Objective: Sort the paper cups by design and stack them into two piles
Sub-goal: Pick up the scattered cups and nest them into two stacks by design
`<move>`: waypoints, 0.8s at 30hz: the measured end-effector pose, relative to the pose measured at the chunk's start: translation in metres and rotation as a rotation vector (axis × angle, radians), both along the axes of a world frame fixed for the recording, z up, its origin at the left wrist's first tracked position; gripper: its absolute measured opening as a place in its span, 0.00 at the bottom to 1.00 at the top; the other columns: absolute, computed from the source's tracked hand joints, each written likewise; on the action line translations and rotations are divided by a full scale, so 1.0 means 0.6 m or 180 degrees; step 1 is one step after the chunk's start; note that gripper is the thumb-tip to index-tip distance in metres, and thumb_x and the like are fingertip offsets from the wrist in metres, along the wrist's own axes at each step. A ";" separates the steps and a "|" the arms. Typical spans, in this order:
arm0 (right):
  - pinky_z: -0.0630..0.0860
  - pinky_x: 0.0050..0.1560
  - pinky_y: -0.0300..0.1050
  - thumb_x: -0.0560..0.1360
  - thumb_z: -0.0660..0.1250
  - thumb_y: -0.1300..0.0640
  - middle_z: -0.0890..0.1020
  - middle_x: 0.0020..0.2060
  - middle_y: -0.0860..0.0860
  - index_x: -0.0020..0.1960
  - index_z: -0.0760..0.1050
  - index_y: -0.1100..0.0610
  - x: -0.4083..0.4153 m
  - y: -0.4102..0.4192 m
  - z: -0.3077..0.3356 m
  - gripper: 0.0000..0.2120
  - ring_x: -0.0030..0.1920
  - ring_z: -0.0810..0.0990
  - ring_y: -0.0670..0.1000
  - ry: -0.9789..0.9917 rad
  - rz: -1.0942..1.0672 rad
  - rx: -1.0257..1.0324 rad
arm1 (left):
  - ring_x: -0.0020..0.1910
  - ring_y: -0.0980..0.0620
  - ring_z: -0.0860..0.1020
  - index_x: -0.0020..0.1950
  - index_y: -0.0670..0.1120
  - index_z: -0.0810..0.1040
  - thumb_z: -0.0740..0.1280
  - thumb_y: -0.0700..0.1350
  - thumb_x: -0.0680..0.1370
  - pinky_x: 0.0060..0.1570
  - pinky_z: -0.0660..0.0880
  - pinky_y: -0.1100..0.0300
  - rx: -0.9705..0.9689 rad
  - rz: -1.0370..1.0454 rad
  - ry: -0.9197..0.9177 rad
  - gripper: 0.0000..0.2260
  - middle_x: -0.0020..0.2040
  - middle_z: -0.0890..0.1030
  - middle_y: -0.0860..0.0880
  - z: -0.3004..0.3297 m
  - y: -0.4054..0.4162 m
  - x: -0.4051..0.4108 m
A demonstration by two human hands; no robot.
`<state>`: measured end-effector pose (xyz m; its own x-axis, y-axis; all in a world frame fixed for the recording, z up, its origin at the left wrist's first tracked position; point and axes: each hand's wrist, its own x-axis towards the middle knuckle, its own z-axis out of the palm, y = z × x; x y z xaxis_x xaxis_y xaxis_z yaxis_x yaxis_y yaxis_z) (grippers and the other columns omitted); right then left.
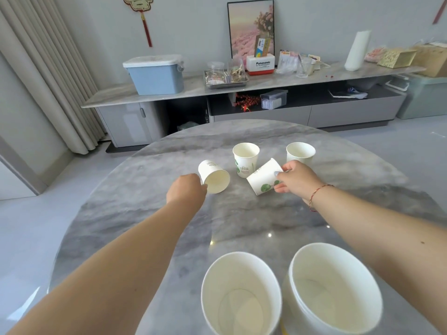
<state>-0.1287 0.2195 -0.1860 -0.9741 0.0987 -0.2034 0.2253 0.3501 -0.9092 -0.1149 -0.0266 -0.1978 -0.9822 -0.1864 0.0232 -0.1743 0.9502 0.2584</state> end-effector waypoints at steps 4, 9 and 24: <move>0.81 0.51 0.54 0.75 0.65 0.61 0.79 0.36 0.56 0.53 0.72 0.64 0.036 0.008 0.009 0.08 0.39 0.81 0.56 0.0001 0.0145 -0.0001 | 0.38 0.45 0.73 0.42 0.44 0.68 0.60 0.54 0.79 0.34 0.68 0.57 -0.0053 -0.0057 -0.0006 0.14 0.33 0.69 0.50 0.008 0.014 0.003; 0.80 0.53 0.56 0.74 0.67 0.60 0.81 0.39 0.56 0.44 0.72 0.58 0.065 0.018 0.005 0.04 0.41 0.83 0.57 0.0177 0.0168 -0.0101 | 0.40 0.44 0.73 0.52 0.42 0.75 0.60 0.51 0.80 0.36 0.69 0.56 -0.0063 0.0024 -0.0106 0.13 0.46 0.78 0.44 0.003 0.027 -0.019; 0.81 0.44 0.50 0.74 0.67 0.57 0.82 0.35 0.61 0.43 0.77 0.64 0.167 0.048 0.211 0.09 0.37 0.82 0.57 0.1626 0.0578 -0.0184 | 0.19 0.54 0.68 0.32 0.40 0.73 0.60 0.51 0.79 0.23 0.64 0.63 0.1502 -0.0164 0.0708 0.20 0.22 0.73 0.52 0.177 -0.021 0.154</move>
<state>-0.0287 0.2481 -0.0593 -0.9507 -0.0776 0.3003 -0.3098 0.2886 -0.9060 -0.0223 -0.0389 -0.0915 -0.9713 -0.1786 0.1573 -0.0227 0.7273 0.6860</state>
